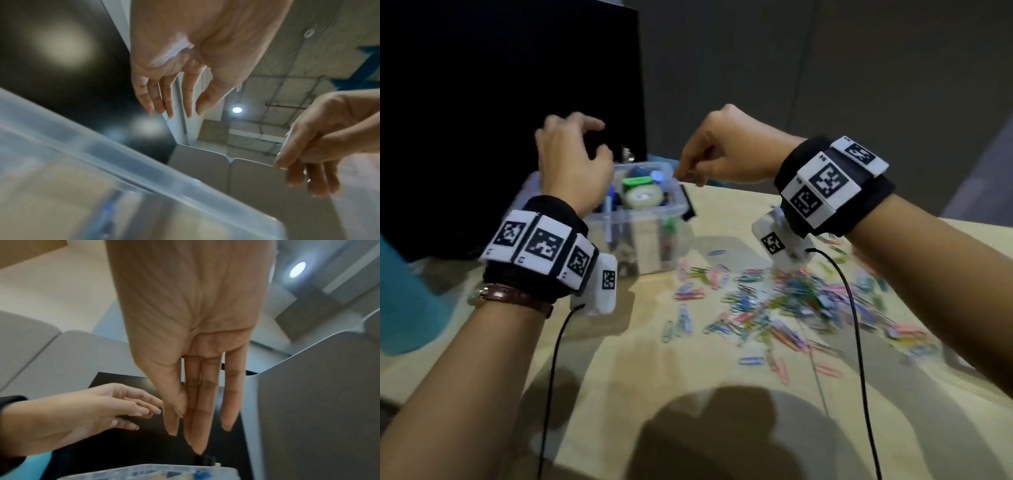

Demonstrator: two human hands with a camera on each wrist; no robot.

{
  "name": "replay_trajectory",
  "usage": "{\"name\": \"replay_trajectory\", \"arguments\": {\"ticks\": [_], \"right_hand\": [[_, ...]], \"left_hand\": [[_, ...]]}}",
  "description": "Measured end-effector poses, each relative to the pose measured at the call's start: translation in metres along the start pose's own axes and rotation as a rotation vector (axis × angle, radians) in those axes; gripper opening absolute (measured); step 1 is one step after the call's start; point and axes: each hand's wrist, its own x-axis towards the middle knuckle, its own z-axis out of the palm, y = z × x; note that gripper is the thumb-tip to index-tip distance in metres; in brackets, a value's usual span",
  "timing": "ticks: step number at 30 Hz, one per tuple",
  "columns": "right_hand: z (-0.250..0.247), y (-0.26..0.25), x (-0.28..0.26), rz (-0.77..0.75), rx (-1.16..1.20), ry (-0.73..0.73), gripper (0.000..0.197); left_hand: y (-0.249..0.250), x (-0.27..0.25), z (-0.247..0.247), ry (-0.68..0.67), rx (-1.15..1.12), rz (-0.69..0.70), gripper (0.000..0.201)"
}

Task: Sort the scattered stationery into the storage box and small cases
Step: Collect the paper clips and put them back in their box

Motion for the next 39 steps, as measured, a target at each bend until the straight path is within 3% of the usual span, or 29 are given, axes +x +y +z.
{"name": "replay_trajectory", "arguments": {"ticks": [4,8,12,14,16,21,23,27,30,34,39], "right_hand": [[-0.019,0.042,-0.068,0.214,-0.013,-0.049,0.026],[-0.02,0.077,-0.125,0.457,0.038,-0.123,0.019],[-0.003,0.106,-0.167,0.705,0.052,-0.249,0.014],[0.005,0.12,-0.185,0.857,0.09,-0.372,0.015],[0.006,0.133,-0.203,0.963,0.141,-0.403,0.016],[-0.009,0.164,-0.232,1.182,0.12,-0.064,0.013],[-0.013,0.173,-0.236,1.255,0.129,-0.002,0.013],[-0.015,0.179,-0.238,1.345,0.188,0.055,0.034],[-0.01,0.178,-0.232,1.345,0.224,0.008,0.044],[0.005,0.182,-0.225,1.326,0.259,-0.01,0.024],[0.018,0.192,-0.229,1.272,0.177,-0.104,0.025]], "left_hand": [[0.073,-0.02,0.044,-0.17,-0.168,0.175,0.028],[0.122,-0.038,0.086,-0.637,-0.202,0.221,0.026],[0.146,-0.058,0.127,-1.101,0.081,0.264,0.05],[0.151,-0.064,0.147,-1.222,0.228,0.285,0.06],[0.156,-0.064,0.16,-1.232,0.291,0.294,0.061],[0.191,-0.048,0.187,-1.088,0.218,0.409,0.046],[0.212,-0.043,0.205,-1.051,0.128,0.431,0.042],[0.252,-0.044,0.237,-1.063,0.04,0.393,0.041],[0.262,-0.051,0.266,-1.148,0.071,0.334,0.031],[0.247,-0.039,0.349,-1.208,0.046,0.219,0.035],[0.258,-0.056,0.279,-1.353,-0.098,0.156,0.025]]}}
